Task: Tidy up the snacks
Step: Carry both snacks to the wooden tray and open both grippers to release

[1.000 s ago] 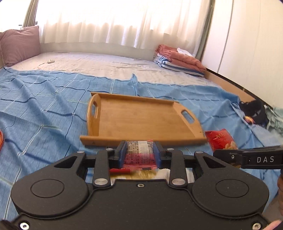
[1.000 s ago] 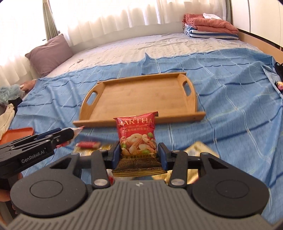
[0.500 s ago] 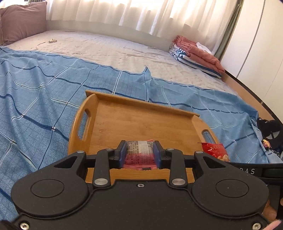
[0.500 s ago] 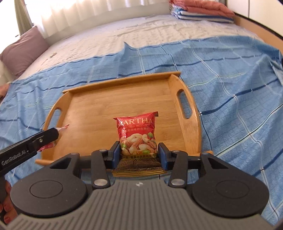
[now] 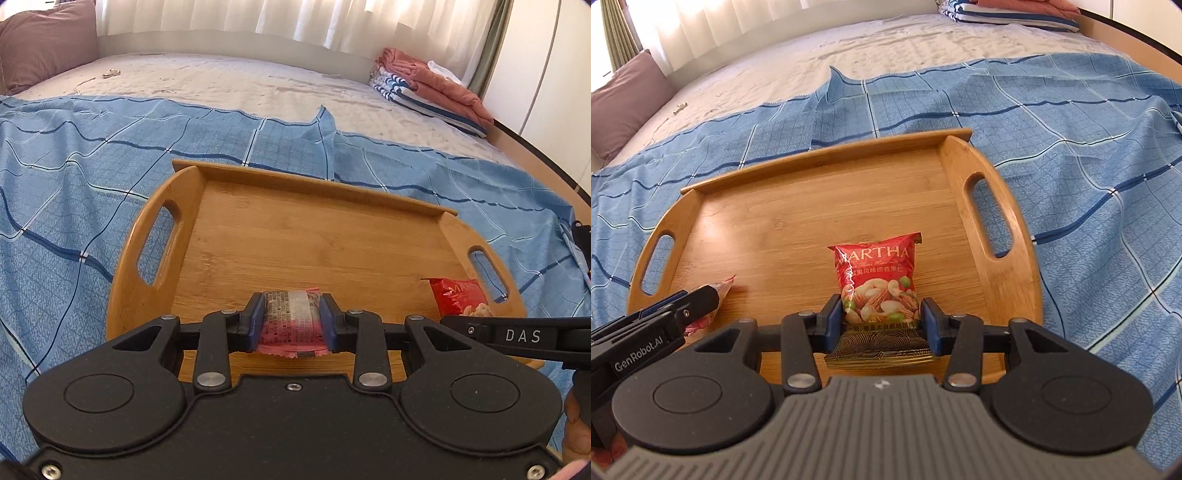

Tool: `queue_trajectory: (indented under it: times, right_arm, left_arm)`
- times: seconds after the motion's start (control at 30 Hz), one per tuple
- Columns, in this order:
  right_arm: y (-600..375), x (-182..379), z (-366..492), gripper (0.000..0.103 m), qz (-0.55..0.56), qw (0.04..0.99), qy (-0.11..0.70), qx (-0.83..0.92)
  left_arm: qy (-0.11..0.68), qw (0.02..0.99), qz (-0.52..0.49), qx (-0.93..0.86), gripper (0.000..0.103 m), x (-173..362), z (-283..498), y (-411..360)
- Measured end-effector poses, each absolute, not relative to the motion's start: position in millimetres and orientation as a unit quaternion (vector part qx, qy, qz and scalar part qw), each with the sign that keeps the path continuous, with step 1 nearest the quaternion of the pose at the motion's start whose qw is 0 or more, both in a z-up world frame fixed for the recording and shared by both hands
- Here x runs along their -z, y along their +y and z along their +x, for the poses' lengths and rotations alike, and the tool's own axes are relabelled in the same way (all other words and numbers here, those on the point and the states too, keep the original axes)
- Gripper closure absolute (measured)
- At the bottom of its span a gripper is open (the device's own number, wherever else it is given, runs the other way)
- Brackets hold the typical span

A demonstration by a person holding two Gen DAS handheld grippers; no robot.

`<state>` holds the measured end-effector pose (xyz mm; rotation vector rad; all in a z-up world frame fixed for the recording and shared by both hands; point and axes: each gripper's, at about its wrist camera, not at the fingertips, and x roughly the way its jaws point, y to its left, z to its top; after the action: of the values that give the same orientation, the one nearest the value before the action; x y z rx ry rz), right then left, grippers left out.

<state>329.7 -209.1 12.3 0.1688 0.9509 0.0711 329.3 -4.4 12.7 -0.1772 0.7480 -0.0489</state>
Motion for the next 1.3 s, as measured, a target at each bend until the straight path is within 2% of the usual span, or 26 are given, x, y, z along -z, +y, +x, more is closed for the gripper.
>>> queue_trajectory:
  times: [0.8, 1.03, 1.1, 1.17, 1.3]
  right_arm:
    - [-205.1, -8.6, 330.6, 0.053, 0.071, 0.889, 0.45, -0.039]
    - [-203.7, -8.0, 329.8, 0.048, 0.069, 0.89, 0.448, -0.041]
    - [-203.1, -8.3, 329.5, 0.037, 0.07, 0.89, 0.449, -0.042]
    - [-204.8, -9.0, 328.3, 0.03, 0.086, 0.888, 0.448, -0.05]
    - [-206.9, -14.1, 322.1, 0.021, 0.108, 0.891, 0.436, -0.063]
  left_arm:
    - [0.363, 0.929, -0.074, 0.023, 0.073, -3.4, 328.7, -13.4]
    - [0.362, 0.929, -0.07, 0.023, 0.072, -4.4, 326.7, -14.9]
    - [0.359, 0.931, -0.068, 0.023, 0.068, -6.0, 325.0, -14.9]
    - [0.356, 0.932, -0.07, 0.024, 0.056, -9.2, 322.2, -13.8]
    - [0.345, 0.934, -0.08, 0.034, 0.044, -19.8, 313.8, -10.2]
